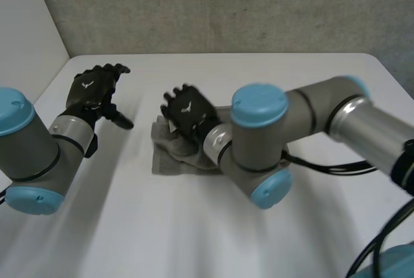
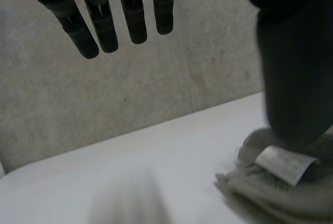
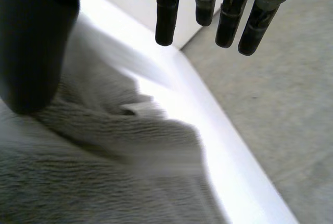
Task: Fold the towel.
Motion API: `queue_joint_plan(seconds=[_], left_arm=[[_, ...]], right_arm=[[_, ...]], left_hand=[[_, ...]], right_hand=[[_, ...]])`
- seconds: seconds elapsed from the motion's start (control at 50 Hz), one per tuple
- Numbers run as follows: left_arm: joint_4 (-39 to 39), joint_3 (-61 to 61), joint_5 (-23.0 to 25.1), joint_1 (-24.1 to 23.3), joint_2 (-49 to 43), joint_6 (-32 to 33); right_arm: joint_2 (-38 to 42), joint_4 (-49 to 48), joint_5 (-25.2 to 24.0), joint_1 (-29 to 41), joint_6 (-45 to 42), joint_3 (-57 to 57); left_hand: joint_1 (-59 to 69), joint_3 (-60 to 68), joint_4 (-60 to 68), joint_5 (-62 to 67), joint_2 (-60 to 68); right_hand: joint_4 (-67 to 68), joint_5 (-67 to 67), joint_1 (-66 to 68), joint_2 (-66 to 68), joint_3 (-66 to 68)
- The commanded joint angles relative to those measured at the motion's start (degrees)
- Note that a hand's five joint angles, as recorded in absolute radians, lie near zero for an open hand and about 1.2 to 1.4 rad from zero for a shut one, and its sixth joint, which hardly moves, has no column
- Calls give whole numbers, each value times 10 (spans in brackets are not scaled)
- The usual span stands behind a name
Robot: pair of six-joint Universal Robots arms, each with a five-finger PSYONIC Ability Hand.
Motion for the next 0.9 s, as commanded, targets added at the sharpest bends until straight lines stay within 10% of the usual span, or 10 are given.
queue_joint_plan(seconds=[0.02, 0.3, 0.54, 0.74, 0.9], left_arm=[[-3, 31, 1, -44, 2, -5], [-16, 120, 52, -160, -98, -21], [-92, 241, 9, -163, -214, 19], [-119, 226, -78, -151, -237, 53], [-120, 149, -113, -153, -200, 69]], right_arm=[[-124, 30, 0, -64, 104, 77], [-211, -38, -33, -208, 116, 383], [-189, -152, -27, -225, 106, 457], [-174, -162, 4, -244, 64, 457], [-202, -156, 8, -245, 59, 474]], left_hand=[[-55, -46, -51, -127, -53], [-33, -25, -29, -105, -32], [-19, -11, -15, -92, -18], [-18, -9, -14, -90, -16], [-19, -11, -15, -92, -18]], right_hand=[[-45, -36, -35, -40, -37], [-45, -36, -35, -40, -37], [3, 12, 13, 7, 11], [434, 442, 443, 438, 442], [525, 533, 534, 529, 533]])
